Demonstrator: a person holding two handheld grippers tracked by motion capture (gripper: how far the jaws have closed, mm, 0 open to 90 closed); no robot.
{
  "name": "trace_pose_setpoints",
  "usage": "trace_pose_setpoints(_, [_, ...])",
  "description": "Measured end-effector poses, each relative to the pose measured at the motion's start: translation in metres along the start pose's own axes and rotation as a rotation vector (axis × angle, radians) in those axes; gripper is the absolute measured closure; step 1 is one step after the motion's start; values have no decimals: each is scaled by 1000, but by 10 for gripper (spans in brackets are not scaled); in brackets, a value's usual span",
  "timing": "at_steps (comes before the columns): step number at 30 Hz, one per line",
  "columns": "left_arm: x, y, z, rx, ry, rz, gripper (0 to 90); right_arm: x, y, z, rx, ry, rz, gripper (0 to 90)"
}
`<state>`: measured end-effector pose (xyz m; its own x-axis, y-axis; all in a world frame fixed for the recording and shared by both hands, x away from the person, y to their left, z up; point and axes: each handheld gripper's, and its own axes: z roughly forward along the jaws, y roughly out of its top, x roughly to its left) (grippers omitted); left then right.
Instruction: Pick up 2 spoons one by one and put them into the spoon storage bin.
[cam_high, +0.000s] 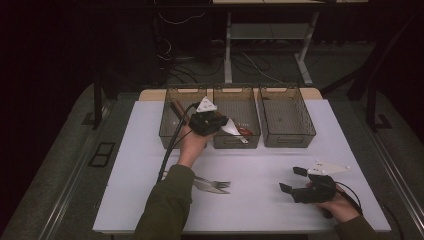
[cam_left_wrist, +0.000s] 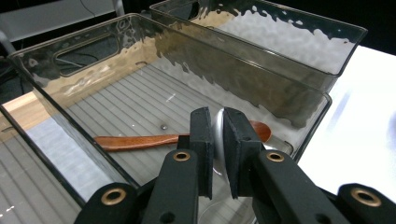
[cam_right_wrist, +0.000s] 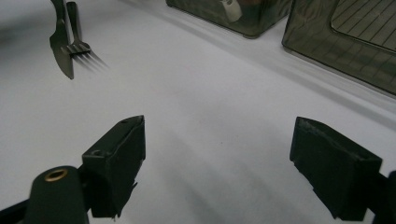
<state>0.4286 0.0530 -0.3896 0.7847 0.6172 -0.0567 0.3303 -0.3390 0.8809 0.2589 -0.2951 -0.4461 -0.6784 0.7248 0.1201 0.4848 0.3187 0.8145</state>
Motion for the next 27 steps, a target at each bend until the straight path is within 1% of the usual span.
trace_pose_setpoints(3, [-1, 1, 1, -15, -4, -5, 759, 0, 0, 0, 1, 0, -1, 179])
trace_pose_setpoints(5, [-2, 2, 0, -12, 1, -2, 718, 0, 0, 0, 2, 0, -1, 179])
trace_pose_setpoints(9, [-3, 4, -3, -34, -8, -12, 670, 0, 0, 0, 4, 1, -2, 179])
trace_pose_setpoints(10, [-2, 5, -5, -32, -9, -13, 659, 0, 0, 0, 5, 0, -2, 179])
trace_pose_setpoints(12, [-4, 6, -8, -31, -9, -22, 607, 0, 0, 0, 5, 0, -2, 179])
trace_pose_setpoints(13, [-5, 7, -11, -31, -5, -21, 585, 0, 0, 0, 4, 0, -3, 179])
trace_pose_setpoints(16, [-9, 8, -21, -35, -14, -5, 518, 0, 0, 0, 2, 4, 0, 179])
trace_pose_setpoints(19, [-13, 6, -31, -38, -29, -5, 465, 0, 0, 0, 3, 1, -2, 179])
trace_pose_setpoints(22, [-17, 1, -42, -37, -55, -10, 411, 1, 0, 0, 4, 1, -1, 179])
trace_pose_setpoints(23, [-19, -1, -46, -31, -61, -2, 395, 1, 0, 0, 5, 1, 0, 179])
trace_pose_setpoints(25, [-23, -6, -53, -25, -72, 8, 377, 1, 0, 1, 4, 2, -1, 179])
trace_pose_setpoints(27, [-28, -12, -60, -19, -83, 15, 385, 1, 0, 1, 5, 1, -2, 179])
